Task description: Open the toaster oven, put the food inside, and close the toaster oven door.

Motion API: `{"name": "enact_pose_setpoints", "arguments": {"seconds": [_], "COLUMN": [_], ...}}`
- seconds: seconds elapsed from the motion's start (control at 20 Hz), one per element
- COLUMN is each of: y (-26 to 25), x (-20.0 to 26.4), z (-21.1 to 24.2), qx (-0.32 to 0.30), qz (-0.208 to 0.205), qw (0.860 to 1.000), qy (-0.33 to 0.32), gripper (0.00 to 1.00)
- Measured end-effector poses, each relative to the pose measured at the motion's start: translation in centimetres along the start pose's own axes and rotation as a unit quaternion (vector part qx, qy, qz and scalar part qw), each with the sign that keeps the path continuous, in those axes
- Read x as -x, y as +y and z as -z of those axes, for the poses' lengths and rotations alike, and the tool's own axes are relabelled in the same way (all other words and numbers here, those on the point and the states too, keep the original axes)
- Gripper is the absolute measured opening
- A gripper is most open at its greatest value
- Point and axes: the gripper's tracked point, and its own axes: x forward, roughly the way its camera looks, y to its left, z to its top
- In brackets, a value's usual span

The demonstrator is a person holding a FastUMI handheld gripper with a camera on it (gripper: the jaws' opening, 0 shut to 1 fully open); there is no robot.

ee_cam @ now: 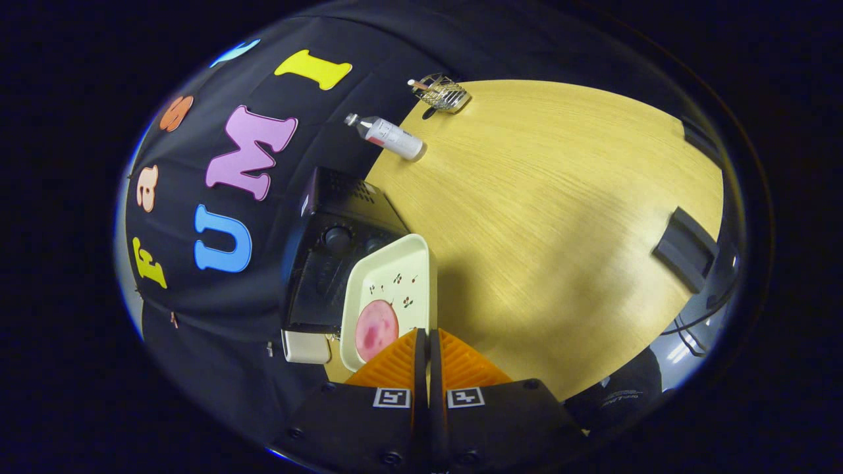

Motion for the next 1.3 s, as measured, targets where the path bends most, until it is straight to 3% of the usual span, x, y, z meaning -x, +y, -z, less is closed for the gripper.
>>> {"name": "enact_pose_setpoints", "arguments": {"seconds": [0.25, 0.6, 1.3], "y": [4.1, 9.8, 13.9], "x": [-1.5, -7.5, -19.4], "z": [3.2, 5.5, 2.9], "qx": [-0.012, -0.004, -0.071], "qz": [-0.023, -0.054, -0.055], "qw": [1.000, 0.999, 0.993], "qy": [-0.004, -0.003, -0.073], "gripper": [0.06, 0.06, 0.06]}}
